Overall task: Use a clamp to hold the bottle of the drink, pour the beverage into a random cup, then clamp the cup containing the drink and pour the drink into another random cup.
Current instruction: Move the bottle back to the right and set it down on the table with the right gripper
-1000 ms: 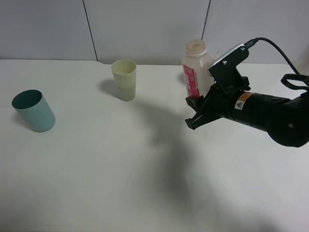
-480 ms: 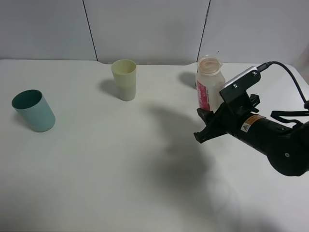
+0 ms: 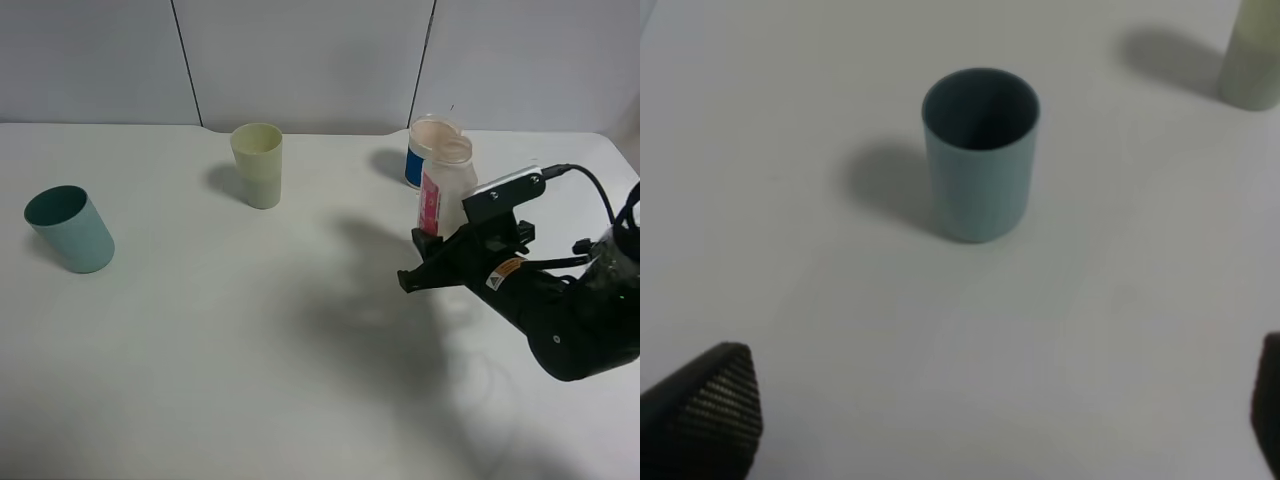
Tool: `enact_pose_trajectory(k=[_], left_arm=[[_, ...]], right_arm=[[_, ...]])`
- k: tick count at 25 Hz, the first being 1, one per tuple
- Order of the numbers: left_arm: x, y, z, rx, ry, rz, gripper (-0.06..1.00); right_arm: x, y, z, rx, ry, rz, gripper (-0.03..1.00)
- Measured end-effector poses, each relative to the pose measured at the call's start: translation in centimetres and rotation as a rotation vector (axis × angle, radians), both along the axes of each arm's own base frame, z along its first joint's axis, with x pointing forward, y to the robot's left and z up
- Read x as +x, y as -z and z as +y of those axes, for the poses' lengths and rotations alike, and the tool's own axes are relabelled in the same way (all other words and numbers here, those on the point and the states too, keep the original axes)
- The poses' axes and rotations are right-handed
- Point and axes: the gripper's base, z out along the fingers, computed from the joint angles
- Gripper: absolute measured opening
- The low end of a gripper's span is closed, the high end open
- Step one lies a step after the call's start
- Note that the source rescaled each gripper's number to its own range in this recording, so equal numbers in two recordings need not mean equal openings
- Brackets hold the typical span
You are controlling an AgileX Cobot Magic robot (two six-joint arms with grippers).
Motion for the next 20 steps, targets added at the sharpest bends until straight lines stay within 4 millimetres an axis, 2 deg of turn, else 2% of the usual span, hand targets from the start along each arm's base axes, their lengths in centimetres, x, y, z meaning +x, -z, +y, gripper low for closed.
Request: enact_pose_trajectory(k=[2, 6, 14, 20], left_arm=[[0.0, 0.0, 0.0, 0.0, 0.0, 0.0, 1.0], [0.0, 0.0, 0.0, 0.0, 0.0, 0.0, 1.0], [0.0, 0.0, 0.0, 0.0, 0.0, 0.0, 1.0], [0.0, 0.0, 0.0, 0.0, 0.0, 0.0, 1.0]], right_arm=[[0.0, 0.3, 0.0, 0.014, 0.007, 0.013, 0.03], [-0.2, 2.5, -0.4, 0.044, 0.042, 0.106, 0.03], [1.5, 2.5, -2.0, 0.061, 0.038, 0.093, 0.03], [3.3, 1.9, -1.9, 0.081, 0.014, 0.039, 0.03]])
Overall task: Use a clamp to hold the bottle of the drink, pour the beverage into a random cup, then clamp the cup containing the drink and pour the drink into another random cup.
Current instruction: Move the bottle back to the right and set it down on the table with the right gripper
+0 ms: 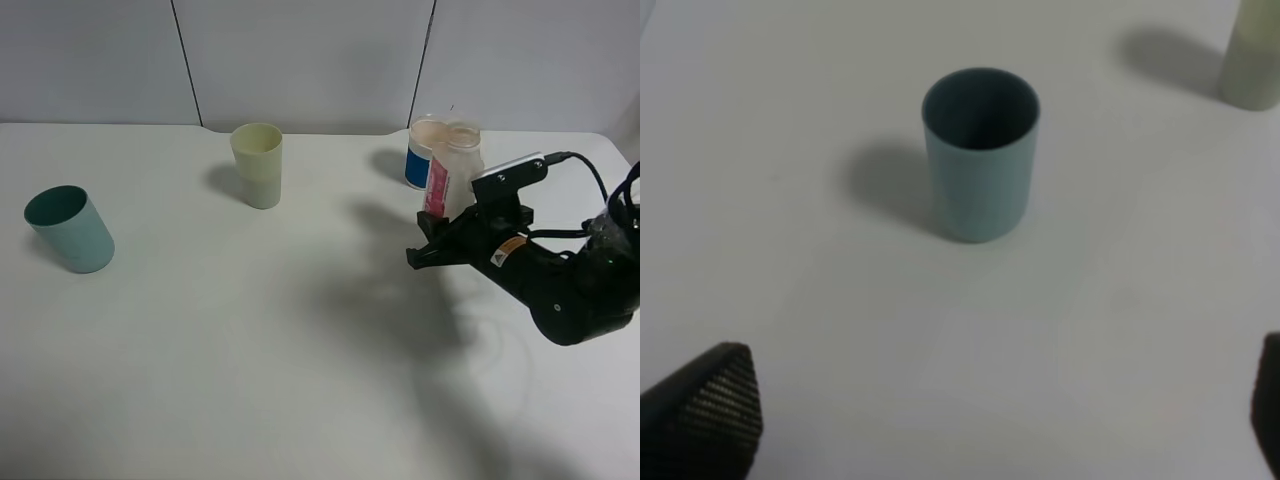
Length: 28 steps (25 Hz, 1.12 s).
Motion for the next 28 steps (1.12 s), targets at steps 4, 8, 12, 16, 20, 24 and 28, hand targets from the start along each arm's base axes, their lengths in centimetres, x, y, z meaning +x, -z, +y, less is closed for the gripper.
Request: enact_pose_trajectory(k=[4, 8, 12, 16, 20, 24, 28], left_arm=[[0.0, 0.0, 0.0, 0.0, 0.0, 0.0, 1.0], [0.0, 0.0, 0.0, 0.0, 0.0, 0.0, 1.0], [0.0, 0.0, 0.0, 0.0, 0.0, 0.0, 1.0], [0.0, 0.0, 0.0, 0.0, 0.0, 0.0, 1.0], [0.0, 0.0, 0.0, 0.0, 0.0, 0.0, 1.0], [0.0, 0.0, 0.0, 0.0, 0.0, 0.0, 1.0], [0.0, 0.0, 0.0, 0.0, 0.0, 0.0, 1.0]], right_arm=[[1.3, 0.3, 0.8, 0.004, -0.045, -0.026, 0.03], [1.9, 1.3, 1.4, -0.004, -0.093, -0.015, 0.03], [2.1, 2.2, 1.7, -0.037, -0.129, -0.007, 0.03], [2.2, 2.4, 1.6, -0.082, -0.134, -0.018, 0.03], [2.8, 3.1, 1.8, -0.088, -0.135, -0.023, 0.03], [3.5, 3.8, 2.1, -0.075, -0.137, -0.06, 0.03], [3.5, 3.9, 2.1, -0.062, -0.133, -0.06, 0.03]])
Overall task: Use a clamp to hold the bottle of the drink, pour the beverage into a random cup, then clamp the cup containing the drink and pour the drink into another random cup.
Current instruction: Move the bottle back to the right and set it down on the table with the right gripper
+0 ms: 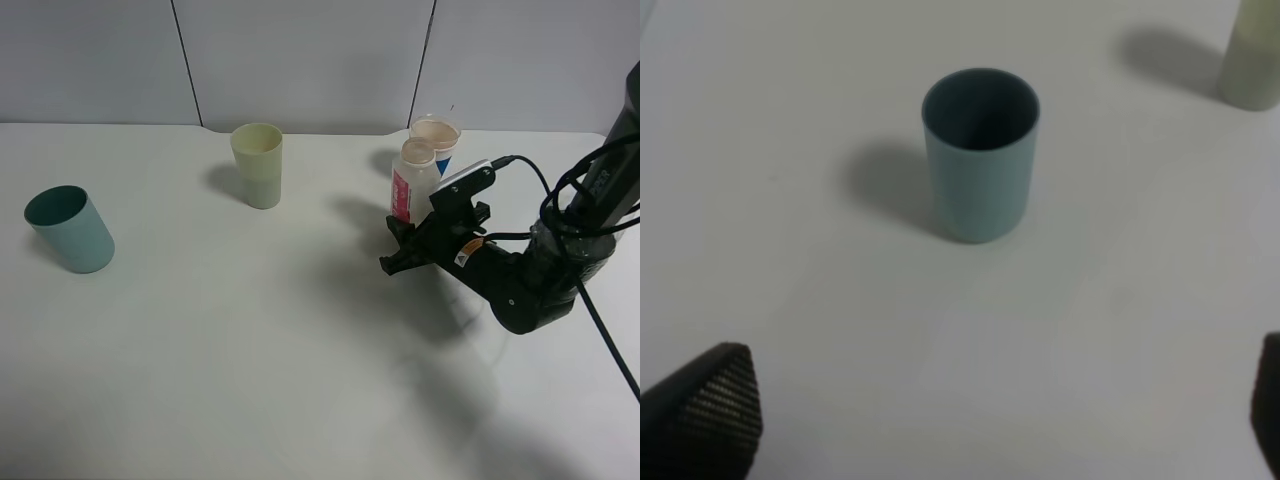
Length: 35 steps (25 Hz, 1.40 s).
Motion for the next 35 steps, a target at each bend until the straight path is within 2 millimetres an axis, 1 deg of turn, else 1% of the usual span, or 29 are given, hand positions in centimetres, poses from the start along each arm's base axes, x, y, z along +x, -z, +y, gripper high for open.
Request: enact_pose_trajectory(k=[15, 22, 35], left_arm=[[0.0, 0.0, 0.0, 0.0, 0.0, 0.0, 1.0], [0.0, 0.0, 0.0, 0.0, 0.0, 0.0, 1.0], [0.0, 0.0, 0.0, 0.0, 0.0, 0.0, 1.0]], right_arm=[[0.02, 0.0, -0.06, 0.045, 0.023, 0.019, 0.03], [0.02, 0.02, -0.06, 0.045, 0.023, 0.021, 0.07], [0.04, -0.06, -0.06, 0.043, 0.023, 0.024, 0.07]])
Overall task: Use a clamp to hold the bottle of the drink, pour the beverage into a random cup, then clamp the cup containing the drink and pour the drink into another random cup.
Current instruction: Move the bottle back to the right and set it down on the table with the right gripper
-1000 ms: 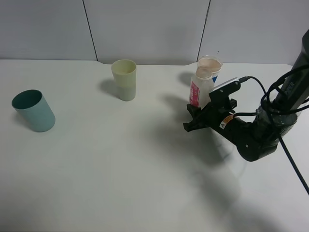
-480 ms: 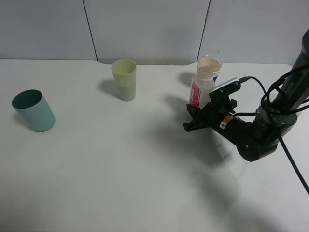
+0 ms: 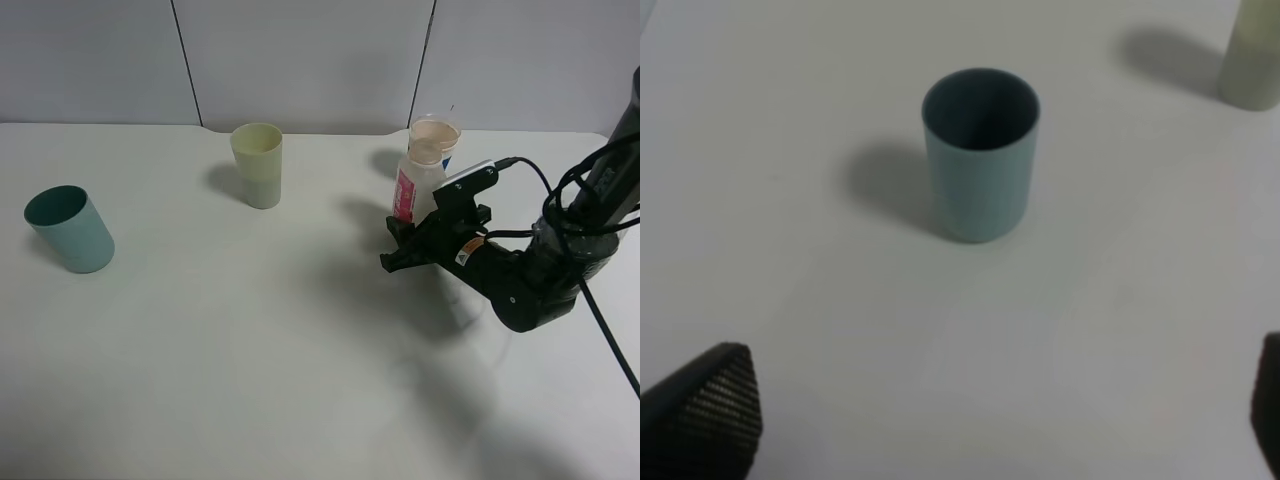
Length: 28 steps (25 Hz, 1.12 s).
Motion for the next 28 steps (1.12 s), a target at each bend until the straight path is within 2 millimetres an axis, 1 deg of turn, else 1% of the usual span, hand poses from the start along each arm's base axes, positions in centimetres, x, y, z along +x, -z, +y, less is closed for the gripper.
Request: enact_pose_trajectory(k=[1, 3, 4, 5, 6, 7, 8, 9, 10, 12, 15, 19, 22, 24, 27, 28], left_arm=[[0.0, 0.0, 0.0, 0.0, 0.0, 0.0, 1.0], [0.0, 0.0, 0.0, 0.0, 0.0, 0.0, 1.0], [0.0, 0.0, 0.0, 0.0, 0.0, 0.0, 1.0], [0.0, 0.0, 0.0, 0.0, 0.0, 0.0, 1.0], [0.0, 0.0, 0.0, 0.0, 0.0, 0.0, 1.0], [0.0, 0.0, 0.0, 0.0, 0.0, 0.0, 1.0], [0.0, 0.0, 0.0, 0.0, 0.0, 0.0, 1.0], [0.0, 0.0, 0.0, 0.0, 0.0, 0.0, 1.0], [0.0, 0.0, 0.0, 0.0, 0.0, 0.0, 1.0], [0.0, 0.0, 0.0, 0.0, 0.0, 0.0, 1.0], [0.0, 0.0, 0.0, 0.0, 0.0, 0.0, 1.0], [0.0, 0.0, 0.0, 0.0, 0.0, 0.0, 1.0], [0.0, 0.0, 0.0, 0.0, 0.0, 0.0, 1.0], [0.0, 0.0, 0.0, 0.0, 0.0, 0.0, 1.0], [0.0, 0.0, 0.0, 0.0, 0.0, 0.0, 1.0], [0.0, 0.0, 0.0, 0.0, 0.0, 0.0, 1.0]], right_arm=[[0.0, -0.1, 0.0, -0.003, -0.001, 0.007, 0.08], [0.0, -0.2, 0.0, 0.008, 0.005, 0.025, 0.2], [0.0, -0.1, 0.0, 0.023, 0.011, 0.036, 0.27], [0.0, -0.1, 0.0, 0.04, 0.017, 0.043, 0.37], [0.0, -0.1, 0.0, 0.072, 0.03, 0.059, 0.55], [0.0, -0.1, 0.0, 0.085, 0.035, 0.064, 0.64], [0.0, -0.1, 0.0, 0.085, 0.035, 0.064, 0.64], [0.0, -0.1, 0.0, 0.093, 0.039, 0.067, 0.69], [0.0, -0.1, 0.0, 0.1, 0.043, 0.07, 0.72], [0.0, -0.2, 0.0, 0.105, 0.046, 0.071, 0.76], [0.0, -0.3, 0.0, 0.106, 0.046, 0.069, 0.76], [-0.1, -1.1, -0.1, 0.112, 0.044, 0.053, 0.77], [0.1, -3.0, 0.0, 0.13, 0.041, 0.005, 0.77], [0.1, -3.6, 0.0, 0.124, 0.041, 0.009, 0.77], [0.1, -4.0, 0.0, 0.106, 0.041, 0.034, 0.77], [0.1, -4.6, 0.0, 0.105, 0.041, 0.032, 0.77]])
